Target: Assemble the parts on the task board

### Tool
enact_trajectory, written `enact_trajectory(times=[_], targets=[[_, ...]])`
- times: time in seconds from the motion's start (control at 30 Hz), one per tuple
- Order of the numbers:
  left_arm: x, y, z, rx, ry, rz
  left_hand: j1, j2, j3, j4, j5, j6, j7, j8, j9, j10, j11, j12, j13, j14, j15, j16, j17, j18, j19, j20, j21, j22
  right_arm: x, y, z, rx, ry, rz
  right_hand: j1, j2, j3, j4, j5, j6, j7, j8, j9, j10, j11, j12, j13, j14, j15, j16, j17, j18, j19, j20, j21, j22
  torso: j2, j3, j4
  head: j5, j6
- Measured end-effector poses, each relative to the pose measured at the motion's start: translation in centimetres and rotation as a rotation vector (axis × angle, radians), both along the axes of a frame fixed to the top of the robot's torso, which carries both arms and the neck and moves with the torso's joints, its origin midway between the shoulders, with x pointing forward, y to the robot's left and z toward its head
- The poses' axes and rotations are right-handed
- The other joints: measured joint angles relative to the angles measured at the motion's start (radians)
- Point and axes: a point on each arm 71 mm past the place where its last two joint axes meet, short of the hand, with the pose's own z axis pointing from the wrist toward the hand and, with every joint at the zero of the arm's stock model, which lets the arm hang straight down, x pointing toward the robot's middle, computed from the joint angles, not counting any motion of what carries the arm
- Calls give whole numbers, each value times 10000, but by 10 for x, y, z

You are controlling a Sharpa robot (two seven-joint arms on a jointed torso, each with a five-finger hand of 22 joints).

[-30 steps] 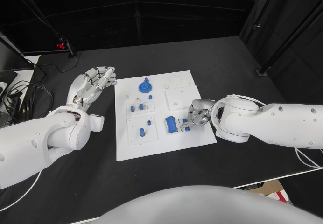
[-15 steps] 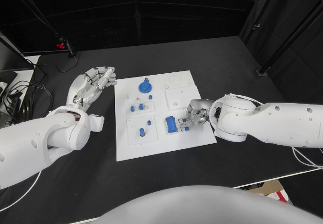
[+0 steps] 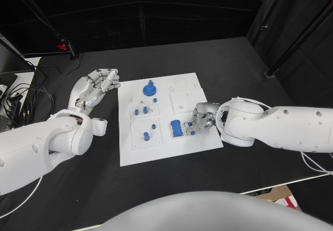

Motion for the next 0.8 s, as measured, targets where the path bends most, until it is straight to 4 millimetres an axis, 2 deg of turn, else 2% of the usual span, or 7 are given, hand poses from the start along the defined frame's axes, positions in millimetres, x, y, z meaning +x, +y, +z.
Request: enact_trajectory(times=[0.07, 0.2, 0.33, 0.4, 0.53, 0.73, 0.8], targets=[[0, 0, 0, 0, 0, 0, 0, 0, 0, 0, 0, 0, 0, 0, 0, 0, 0, 0, 0, 0, 0, 0, 0, 0, 0, 0, 0, 0, -1, 0, 0, 55, -7, -15, 52, 20, 104, -103, -1, 48, -37, -236, 1, 0, 0, -6, 3, 0, 0, 0, 2, 0, 0, 0, 0, 0, 0, -1, 0, -3, 0], [0, 0, 0, 1, 0, 1, 33, 33, -24, 24, 0, 0, 0, 0, -8, 0, 0, 0, -9, 0, 0, 0, -13, 1, 0, 0, 0, 0, -2, -2, 0, 153, -10, -45, 113, 9, 174, -170, -2, 73, -35, -424, 1, -1, 1, -22, 9, 0, 1, 0, 2, 0, 0, 0, 0, 0, -3, -2, -4, -4, 0], [0, 0, 0, 2, 1, 3, 39, 40, -24, 24, 0, 0, 0, 0, -10, 0, 0, 0, -10, 0, 0, 0, -13, 0, 0, 0, 0, 0, -2, -3, 0, 224, -15, -74, 91, 30, 276, -39, -48, 79, -38, -603, 1, -1, 1, -23, 9, 0, 1, 0, 1, 0, 0, 0, 0, 0, -5, -2, -5, -12, 0], [0, 0, 0, 2, 1, 1, 39, 40, -24, 24, 0, 0, 0, 0, -9, 0, 0, 0, -10, 0, 0, 0, -13, 1, 0, 0, 0, 1, -2, -4, 0, 263, -21, -103, -92, 168, 257, 112, -51, 128, -19, -716, 1, -1, 1, -23, 5, 0, 1, 0, 1, 1, 0, 0, 0, 0, -6, -2, -5, -13, 0], [0, 0, 0, 2, 4, 0, 39, 39, -24, 24, 0, 0, 0, 0, -9, 0, 0, 39, -9, 0, 0, 0, -24, 0, 0, 0, 0, 1, -3, -6, -1, 330, -23, -170, -574, 153, 288, 378, -50, 187, -67, -814, 1, -1, 0, -122, -80, 0, -1, 0, 1, 1, 0, 0, 0, 0, -7, -1, -6, -20, 0], [0, 0, 0, 2, 7, 2, 39, 39, -24, 24, 0, 0, 0, 0, -9, 0, 0, 39, -9, 0, 0, 0, -24, 0, 0, 0, 0, 1, -3, -7, -1, 409, -14, -234, -696, 126, 343, 433, 63, 243, -53, -907, 1, -1, 0, -90, -26, 0, -2, 0, 0, 0, 0, 0, 0, 0, -7, -1, -6, -28, 0], [0, 0, 0, 1, 10, 0, 39, 39, -24, 24, -1, 0, 0, 0, -9, 0, 0, 39, -9, 0, 0, 0, -23, 0, 0, 0, 0, 1, -3, -8, -1, 421, -8, -253, -696, 126, 372, 461, 117, 293, -101, -954, 1, -1, 0, -90, -24, 1, -2, 0, 0, 1, 0, 0, 0, 0, -7, -2, -6, -29, 0]])
